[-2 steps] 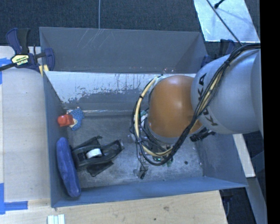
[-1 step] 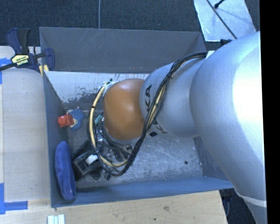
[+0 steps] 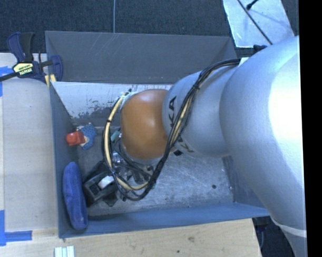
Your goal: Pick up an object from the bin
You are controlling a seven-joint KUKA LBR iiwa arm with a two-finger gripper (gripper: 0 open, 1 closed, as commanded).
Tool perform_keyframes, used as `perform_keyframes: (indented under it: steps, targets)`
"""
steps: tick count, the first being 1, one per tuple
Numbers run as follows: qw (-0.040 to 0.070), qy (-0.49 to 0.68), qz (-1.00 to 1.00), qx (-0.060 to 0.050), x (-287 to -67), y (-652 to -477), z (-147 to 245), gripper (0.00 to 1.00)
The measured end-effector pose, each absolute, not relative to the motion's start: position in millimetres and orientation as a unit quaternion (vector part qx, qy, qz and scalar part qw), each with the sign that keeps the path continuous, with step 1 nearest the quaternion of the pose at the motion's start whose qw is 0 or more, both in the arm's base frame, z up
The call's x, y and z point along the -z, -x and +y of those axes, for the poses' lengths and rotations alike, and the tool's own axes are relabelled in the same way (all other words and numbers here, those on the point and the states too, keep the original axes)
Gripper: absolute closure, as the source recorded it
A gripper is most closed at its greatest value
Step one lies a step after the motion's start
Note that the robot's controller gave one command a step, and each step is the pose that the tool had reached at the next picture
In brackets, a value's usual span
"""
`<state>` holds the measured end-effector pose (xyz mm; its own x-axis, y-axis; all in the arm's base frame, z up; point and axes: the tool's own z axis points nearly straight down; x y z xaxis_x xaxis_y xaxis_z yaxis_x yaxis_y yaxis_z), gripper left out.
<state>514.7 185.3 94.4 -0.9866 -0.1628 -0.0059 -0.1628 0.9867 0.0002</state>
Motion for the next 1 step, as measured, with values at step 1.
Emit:
perform_keyframes:
  steps: [1]
  targets:
    - [0.002,0.099,0.995,0.000,-215.6,-504.2,196.8,1.00]
